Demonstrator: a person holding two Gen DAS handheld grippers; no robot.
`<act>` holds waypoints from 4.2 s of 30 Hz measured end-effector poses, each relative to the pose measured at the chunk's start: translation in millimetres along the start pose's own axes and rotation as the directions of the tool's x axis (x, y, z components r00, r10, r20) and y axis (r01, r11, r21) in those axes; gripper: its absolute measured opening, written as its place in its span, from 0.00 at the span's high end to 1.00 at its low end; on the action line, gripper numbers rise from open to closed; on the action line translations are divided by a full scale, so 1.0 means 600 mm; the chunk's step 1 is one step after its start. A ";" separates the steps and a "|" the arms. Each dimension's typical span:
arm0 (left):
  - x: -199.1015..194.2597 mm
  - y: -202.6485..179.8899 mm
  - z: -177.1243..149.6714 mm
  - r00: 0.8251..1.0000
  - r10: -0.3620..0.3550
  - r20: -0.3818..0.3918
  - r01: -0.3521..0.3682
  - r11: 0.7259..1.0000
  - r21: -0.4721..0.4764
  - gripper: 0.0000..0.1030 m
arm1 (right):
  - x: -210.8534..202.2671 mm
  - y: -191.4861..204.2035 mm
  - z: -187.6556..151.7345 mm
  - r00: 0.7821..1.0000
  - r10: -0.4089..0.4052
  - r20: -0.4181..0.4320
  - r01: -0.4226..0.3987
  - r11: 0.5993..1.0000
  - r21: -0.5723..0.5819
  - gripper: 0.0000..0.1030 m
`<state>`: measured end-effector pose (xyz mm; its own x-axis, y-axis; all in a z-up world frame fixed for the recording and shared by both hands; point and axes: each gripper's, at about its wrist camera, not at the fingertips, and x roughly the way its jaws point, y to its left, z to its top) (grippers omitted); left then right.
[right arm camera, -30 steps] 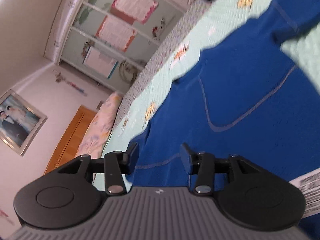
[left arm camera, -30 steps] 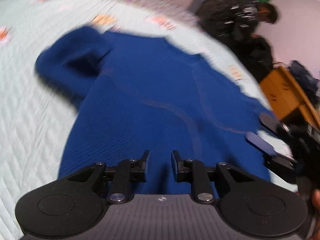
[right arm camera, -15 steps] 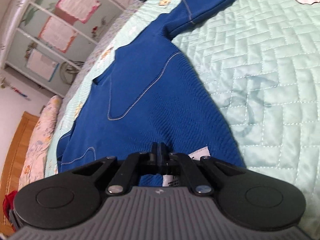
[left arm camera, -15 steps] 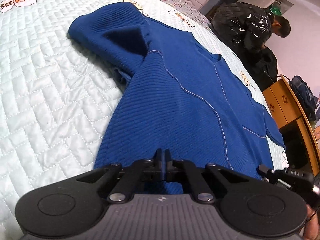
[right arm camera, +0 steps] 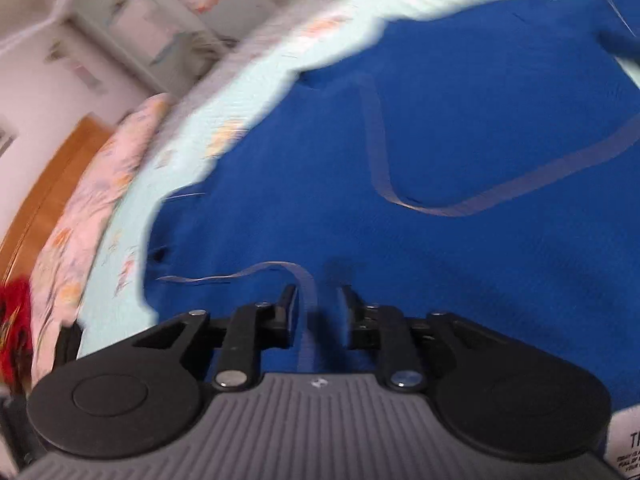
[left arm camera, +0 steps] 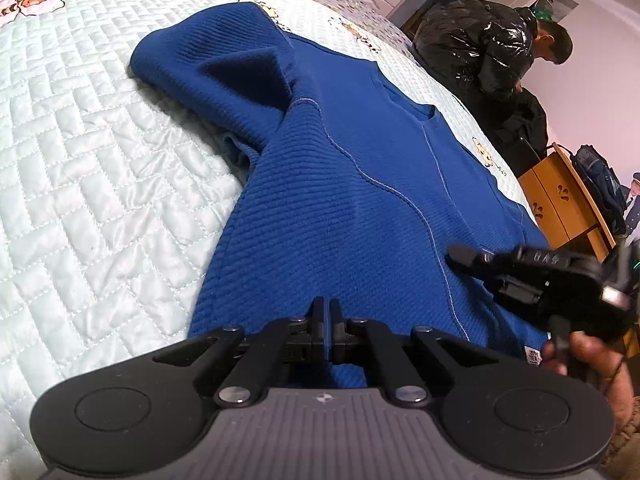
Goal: Fold clothes
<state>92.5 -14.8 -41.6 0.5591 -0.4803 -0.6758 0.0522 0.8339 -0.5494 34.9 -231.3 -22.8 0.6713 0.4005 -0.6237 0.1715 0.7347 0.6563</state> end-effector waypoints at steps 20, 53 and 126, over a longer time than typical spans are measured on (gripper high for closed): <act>0.001 0.008 0.003 1.000 -0.011 -0.009 0.011 1.000 0.006 0.98 | -0.184 -0.074 -0.021 0.912 -0.256 0.322 0.288 0.956 -0.057 0.63; -0.049 -0.005 0.028 0.994 -0.058 0.090 0.049 0.994 0.099 0.41 | -0.067 0.029 -0.130 0.940 -0.161 0.300 0.289 0.846 -0.449 0.42; 0.020 -0.077 0.024 0.993 0.119 -0.018 -0.113 0.969 0.218 0.01 | -0.519 -0.098 0.248 0.617 -0.015 0.787 -0.500 0.764 0.407 0.11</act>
<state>108.4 -54.9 -17.3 0.5461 -0.3821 -0.7454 0.1682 0.9218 -0.3493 -77.1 -480.6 195.9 0.9791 -0.1944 -0.0606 0.0885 0.1383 0.9864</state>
